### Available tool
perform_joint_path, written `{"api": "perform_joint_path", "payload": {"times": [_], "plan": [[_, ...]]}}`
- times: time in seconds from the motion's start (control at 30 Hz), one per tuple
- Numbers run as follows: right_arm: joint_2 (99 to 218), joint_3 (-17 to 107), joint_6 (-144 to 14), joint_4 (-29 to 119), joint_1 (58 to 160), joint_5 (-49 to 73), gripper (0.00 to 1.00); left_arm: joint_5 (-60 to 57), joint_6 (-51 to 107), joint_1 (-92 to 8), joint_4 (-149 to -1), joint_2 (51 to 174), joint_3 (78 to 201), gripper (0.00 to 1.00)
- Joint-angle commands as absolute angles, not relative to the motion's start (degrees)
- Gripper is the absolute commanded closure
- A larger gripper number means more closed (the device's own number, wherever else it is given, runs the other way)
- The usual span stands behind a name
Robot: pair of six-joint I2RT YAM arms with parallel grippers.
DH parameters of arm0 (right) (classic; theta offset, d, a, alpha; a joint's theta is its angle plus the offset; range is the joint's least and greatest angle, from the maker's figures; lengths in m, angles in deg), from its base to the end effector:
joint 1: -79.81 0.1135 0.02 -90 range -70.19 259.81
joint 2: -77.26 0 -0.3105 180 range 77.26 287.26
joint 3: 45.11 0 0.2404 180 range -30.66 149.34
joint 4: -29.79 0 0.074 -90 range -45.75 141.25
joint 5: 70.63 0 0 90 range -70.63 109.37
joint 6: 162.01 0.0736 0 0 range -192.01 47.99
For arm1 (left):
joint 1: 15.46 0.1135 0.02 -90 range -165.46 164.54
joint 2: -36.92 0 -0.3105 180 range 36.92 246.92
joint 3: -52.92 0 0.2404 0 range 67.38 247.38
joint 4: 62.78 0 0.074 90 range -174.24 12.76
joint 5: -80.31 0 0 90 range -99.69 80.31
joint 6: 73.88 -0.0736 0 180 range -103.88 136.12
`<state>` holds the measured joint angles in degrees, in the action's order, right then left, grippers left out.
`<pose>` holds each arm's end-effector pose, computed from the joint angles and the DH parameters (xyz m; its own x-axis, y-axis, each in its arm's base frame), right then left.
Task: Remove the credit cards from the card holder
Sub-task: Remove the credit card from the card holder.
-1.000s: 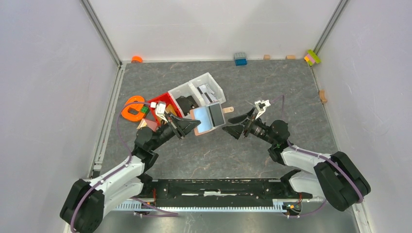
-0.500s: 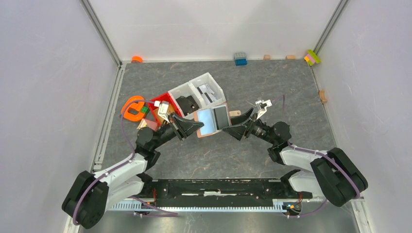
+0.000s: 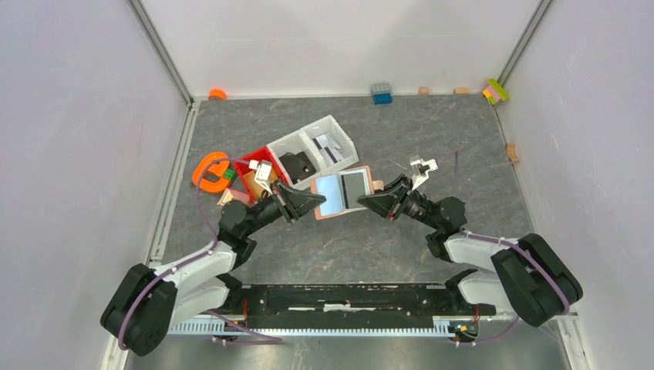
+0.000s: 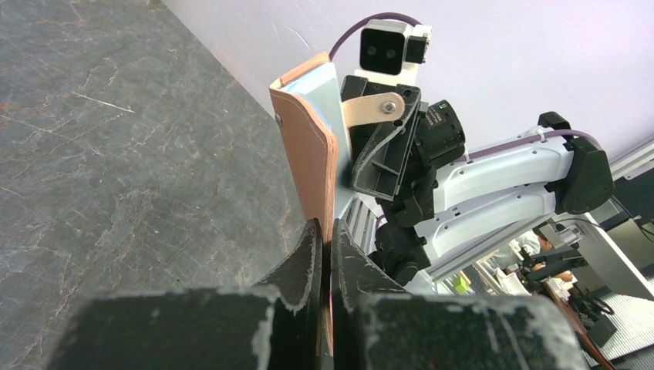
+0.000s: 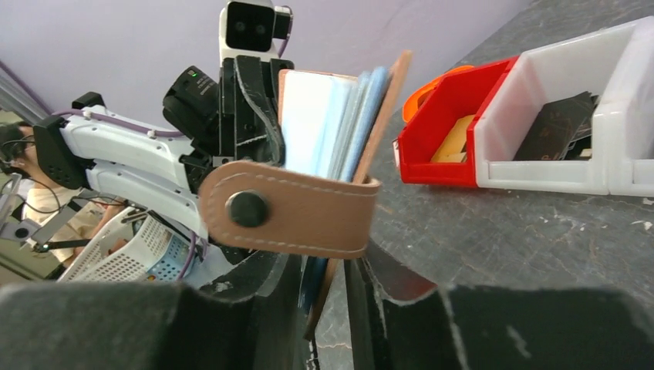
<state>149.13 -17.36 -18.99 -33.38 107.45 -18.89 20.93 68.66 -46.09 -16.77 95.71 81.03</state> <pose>0.1742 0.1427 0.2842 -0.5313 0.4298 -0.7300 -0.7620 0.1341 0.6335 0.1515 -0.1333 0.2927 -0.5452 -0.4711 -0.6935 0.7043 0.1912 -0.6836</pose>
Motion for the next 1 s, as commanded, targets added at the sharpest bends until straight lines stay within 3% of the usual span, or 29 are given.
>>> {"api": "perform_joint_path", "payload": {"times": [0.0,0.13,0.3,0.37,0.43,0.5,0.7,0.83,0.97], "plan": [[149.74,-17.04,-18.74,-38.73,107.71,-21.17,0.73,21.87,69.74,-46.54,-14.65,95.76,82.93,0.96],[150.17,-16.72,-18.82,-38.44,107.67,-21.49,0.90,19.31,67.61,-46.49,-19.26,94.71,83.29,0.88],[150.18,-16.72,-19.69,-36.62,107.69,-20.82,0.99,3.24,59.31,-46.53,-48.89,90.33,88.18,0.76],[150.00,-16.70,-19.96,-35.97,107.59,-20.56,1.00,-0.75,58.84,-46.49,-52.87,90.36,88.95,0.63],[149.78,-16.67,-20.92,-33.97,107.59,-19.77,1.00,-5.67,58.71,-46.49,-57.91,90.62,89.97,0.43],[149.41,-16.03,-23.04,-29.08,107.49,-18.34,1.00,-9.43,58.29,-46.40,-62.19,90.59,91.27,0.36],[147.86,-15.22,-28.07,-19.15,107.45,-14.17,1.00,-4.09,57.29,-46.43,-59.10,86.56,89.94,0.34],[146.99,-14.66,-30.08,-14.84,107.40,-12.25,1.00,8.07,55.57,-46.57,-50.01,83.17,87.39,0.47],[147.52,-14.57,-29.59,-15.40,107.41,-12.77,1.00,12.28,56.49,-46.97,-43.16,82.98,85.69,0.51]]}}
